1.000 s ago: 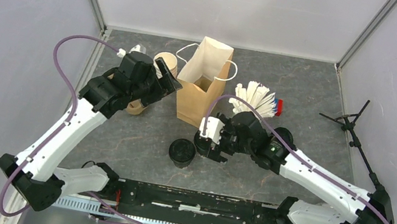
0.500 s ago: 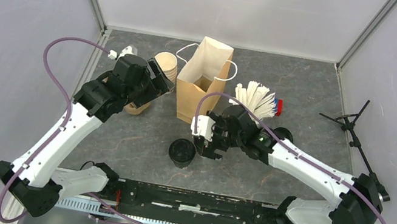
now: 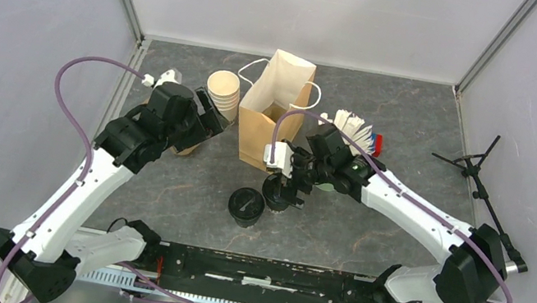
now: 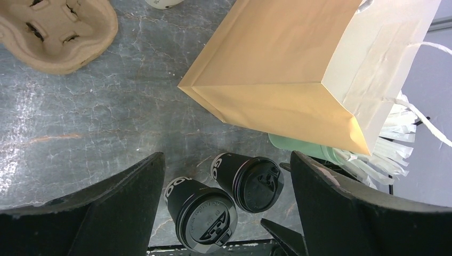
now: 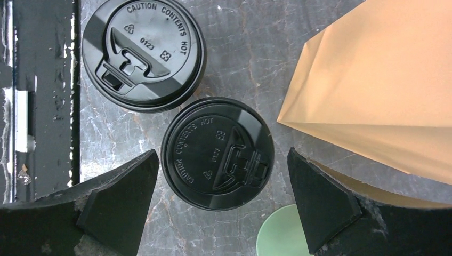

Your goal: Pack the takeout coffee

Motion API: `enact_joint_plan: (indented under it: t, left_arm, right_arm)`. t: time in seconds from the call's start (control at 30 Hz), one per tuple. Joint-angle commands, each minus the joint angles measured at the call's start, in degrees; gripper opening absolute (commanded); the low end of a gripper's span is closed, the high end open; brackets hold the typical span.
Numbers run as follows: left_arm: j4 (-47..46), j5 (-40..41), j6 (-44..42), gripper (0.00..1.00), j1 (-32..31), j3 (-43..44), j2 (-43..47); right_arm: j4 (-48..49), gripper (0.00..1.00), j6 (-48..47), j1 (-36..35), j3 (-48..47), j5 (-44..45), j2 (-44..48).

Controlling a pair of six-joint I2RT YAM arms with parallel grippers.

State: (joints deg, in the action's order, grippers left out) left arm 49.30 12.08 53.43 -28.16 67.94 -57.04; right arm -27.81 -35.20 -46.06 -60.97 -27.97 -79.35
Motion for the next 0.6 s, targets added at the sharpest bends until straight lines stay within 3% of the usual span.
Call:
enact_joint_plan:
  t: [0.0,0.57]
  left_arm:
    - [-1.2,1.7,-2.8,0.93,0.6,-0.3,1.0]
    - [-1.9,0.6,-4.5,0.93,1.3,-0.3,-0.3]
  right_arm:
    - [-1.5,0.98,-1.3,0.1,-1.8,-2.2,-0.2]
    - [-1.5,0.98,-0.6,0.1,-2.4,-0.1,-3.3]
